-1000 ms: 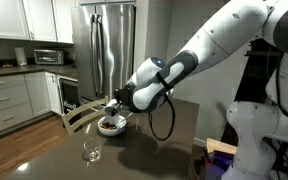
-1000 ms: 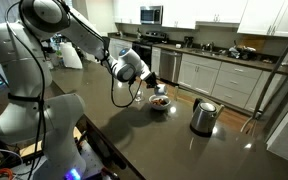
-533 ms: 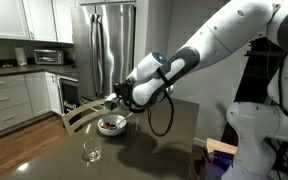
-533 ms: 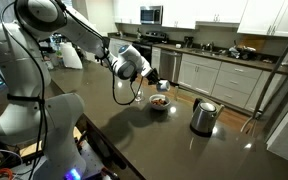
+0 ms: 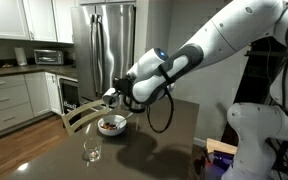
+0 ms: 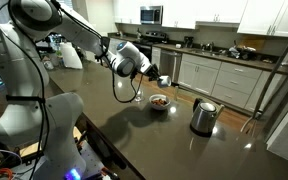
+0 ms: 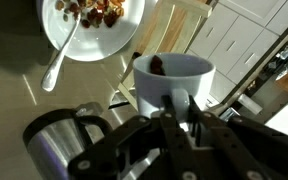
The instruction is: Pour the contents from the white cup into the white bowl
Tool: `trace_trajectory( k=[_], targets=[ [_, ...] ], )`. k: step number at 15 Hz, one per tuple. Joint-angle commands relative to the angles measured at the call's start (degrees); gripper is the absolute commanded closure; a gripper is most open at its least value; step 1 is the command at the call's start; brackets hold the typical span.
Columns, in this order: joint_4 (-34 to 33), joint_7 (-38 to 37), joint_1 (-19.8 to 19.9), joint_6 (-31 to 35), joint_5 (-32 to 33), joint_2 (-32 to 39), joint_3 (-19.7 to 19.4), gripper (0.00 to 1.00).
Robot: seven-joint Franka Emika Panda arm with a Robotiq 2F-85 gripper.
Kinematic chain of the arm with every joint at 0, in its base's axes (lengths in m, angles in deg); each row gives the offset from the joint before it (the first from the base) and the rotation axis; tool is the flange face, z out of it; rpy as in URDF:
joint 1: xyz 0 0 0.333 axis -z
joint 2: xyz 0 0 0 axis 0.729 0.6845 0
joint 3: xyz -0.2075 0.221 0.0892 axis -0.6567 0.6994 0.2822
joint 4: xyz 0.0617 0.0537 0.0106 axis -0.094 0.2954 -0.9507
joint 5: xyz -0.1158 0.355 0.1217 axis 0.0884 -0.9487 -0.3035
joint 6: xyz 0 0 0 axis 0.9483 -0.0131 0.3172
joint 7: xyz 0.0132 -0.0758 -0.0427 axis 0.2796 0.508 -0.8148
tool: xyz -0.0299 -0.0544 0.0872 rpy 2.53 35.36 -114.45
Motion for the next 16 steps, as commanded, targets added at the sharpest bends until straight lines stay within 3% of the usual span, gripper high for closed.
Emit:
trace_trajectory(
  k=[1, 7, 16],
  targets=[
    [0.42, -0.83, -1.04, 1.28, -0.79, 3.10, -0.99, 0.96],
    [1.19, 0.94, 1.96, 0.89, -3.57, 2.54, 3.33, 0.96],
    [2.73, -0.88, 3.85, -1.51, -1.96, 2.68, 7.13, 0.96]
  ],
)
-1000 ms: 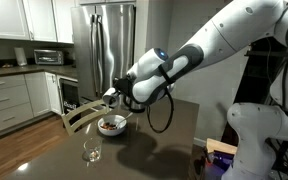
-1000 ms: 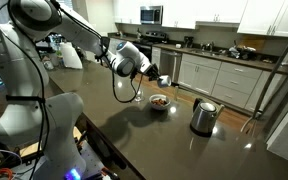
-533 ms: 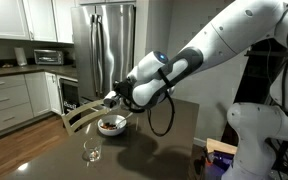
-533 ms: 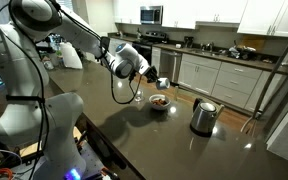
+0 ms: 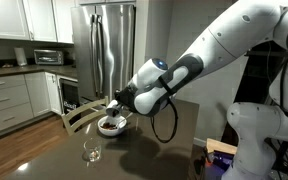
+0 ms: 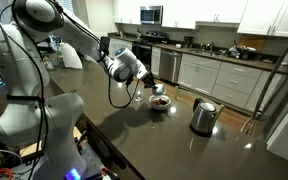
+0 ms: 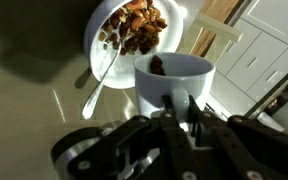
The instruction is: Pour the contents from the white cup into the white bowl
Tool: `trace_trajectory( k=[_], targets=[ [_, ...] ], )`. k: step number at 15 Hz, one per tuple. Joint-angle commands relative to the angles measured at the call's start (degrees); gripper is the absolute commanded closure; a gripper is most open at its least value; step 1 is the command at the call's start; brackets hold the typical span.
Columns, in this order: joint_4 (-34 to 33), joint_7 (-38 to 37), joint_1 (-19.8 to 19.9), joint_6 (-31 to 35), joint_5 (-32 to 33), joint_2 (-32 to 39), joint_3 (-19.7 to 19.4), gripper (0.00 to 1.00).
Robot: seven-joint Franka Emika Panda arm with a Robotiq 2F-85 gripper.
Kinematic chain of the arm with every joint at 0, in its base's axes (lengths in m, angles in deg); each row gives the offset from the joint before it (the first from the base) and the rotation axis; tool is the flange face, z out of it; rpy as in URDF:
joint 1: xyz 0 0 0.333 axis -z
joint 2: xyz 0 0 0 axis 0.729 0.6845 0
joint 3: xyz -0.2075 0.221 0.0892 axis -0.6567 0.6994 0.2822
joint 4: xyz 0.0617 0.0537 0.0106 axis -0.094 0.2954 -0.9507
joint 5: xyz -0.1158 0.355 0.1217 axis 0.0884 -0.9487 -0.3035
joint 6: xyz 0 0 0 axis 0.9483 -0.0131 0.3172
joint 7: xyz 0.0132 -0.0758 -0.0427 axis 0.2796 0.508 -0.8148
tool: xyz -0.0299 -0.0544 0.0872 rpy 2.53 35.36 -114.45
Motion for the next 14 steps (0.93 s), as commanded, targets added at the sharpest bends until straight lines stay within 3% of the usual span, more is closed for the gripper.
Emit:
trace_trajectory(
  k=[1, 9, 14],
  targets=[
    [-0.50, -1.03, 0.78, -0.33, -0.38, 1.70, 0.98, 0.96],
    [-1.25, -0.75, -2.70, 0.48, -1.07, -2.62, -1.53, 0.96],
    [-1.40, -1.15, -5.76, 1.41, -1.11, 1.38, -4.61, 0.96]
  ],
)
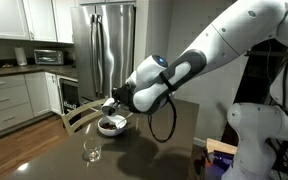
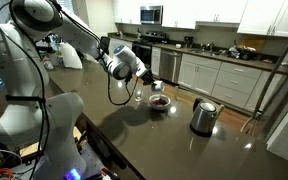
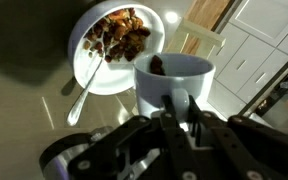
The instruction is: Pour the contents from the white cup into the white bowl
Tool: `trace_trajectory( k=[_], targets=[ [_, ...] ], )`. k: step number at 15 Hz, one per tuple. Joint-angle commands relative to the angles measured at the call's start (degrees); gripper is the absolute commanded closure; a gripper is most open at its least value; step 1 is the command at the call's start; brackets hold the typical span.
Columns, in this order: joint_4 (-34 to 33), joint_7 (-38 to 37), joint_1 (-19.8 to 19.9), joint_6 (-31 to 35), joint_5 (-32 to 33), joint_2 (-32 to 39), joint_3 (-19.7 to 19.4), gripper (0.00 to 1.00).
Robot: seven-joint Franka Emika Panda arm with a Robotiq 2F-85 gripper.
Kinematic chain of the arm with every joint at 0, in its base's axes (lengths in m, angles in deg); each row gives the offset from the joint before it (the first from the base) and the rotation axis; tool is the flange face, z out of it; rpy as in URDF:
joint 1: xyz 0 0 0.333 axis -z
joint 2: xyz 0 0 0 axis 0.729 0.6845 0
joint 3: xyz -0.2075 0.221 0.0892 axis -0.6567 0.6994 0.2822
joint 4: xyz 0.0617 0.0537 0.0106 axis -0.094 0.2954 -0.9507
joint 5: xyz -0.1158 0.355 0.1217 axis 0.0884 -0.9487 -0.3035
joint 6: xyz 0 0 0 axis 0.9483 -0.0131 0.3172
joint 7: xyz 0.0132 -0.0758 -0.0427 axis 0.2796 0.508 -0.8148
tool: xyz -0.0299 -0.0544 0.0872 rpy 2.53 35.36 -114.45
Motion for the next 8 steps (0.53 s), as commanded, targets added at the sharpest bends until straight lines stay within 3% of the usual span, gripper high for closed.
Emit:
trace_trajectory(
  k=[1, 8],
  targets=[
    [-0.40, -0.70, -2.97, 1.35, -0.96, 3.21, -2.92, 0.96],
    [-0.41, 1.25, -3.25, 2.68, -2.30, 7.59, -3.83, 0.96]
  ],
)
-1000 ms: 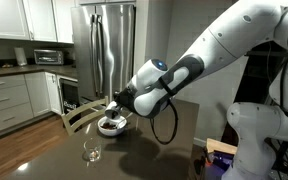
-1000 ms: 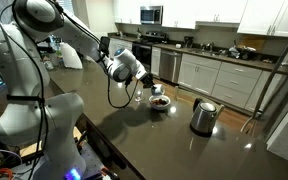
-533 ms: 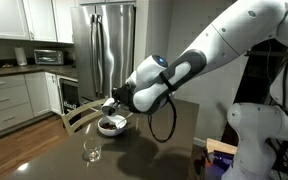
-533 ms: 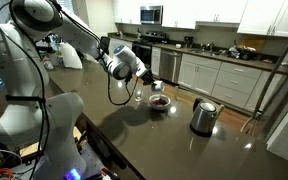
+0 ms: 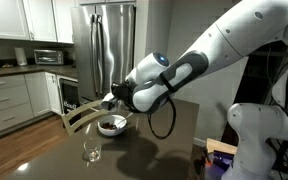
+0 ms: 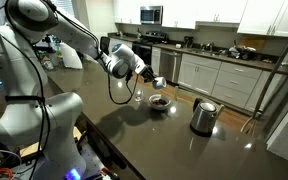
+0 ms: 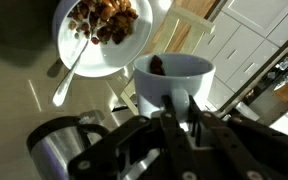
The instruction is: Pour the contents from the white cup into the white bowl
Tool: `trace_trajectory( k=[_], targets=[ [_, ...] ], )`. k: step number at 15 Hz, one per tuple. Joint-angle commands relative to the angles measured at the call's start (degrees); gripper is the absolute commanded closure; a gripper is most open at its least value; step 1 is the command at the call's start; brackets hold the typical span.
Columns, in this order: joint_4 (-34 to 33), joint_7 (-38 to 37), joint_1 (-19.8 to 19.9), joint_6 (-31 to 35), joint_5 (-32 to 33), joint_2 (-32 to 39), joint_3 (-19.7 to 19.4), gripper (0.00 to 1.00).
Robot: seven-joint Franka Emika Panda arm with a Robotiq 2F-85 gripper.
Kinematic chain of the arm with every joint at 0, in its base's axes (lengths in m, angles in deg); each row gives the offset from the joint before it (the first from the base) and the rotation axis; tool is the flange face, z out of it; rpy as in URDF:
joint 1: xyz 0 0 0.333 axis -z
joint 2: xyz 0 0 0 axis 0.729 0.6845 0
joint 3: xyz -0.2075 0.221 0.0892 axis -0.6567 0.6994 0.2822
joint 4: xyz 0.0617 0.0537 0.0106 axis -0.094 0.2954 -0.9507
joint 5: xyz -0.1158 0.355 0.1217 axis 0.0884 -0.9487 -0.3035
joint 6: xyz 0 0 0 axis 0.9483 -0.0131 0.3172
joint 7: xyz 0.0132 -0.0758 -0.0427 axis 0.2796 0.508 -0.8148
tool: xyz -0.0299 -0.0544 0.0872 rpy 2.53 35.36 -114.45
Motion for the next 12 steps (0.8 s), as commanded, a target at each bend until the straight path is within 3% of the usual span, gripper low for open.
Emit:
trace_trajectory(
  k=[1, 12],
  targets=[
    [-0.13, 1.22, -0.71, 2.00, -2.27, 4.91, -1.01, 0.96],
    [-0.12, 1.77, 0.48, 2.88, -1.83, 8.78, -0.81, 0.96]
  ],
)
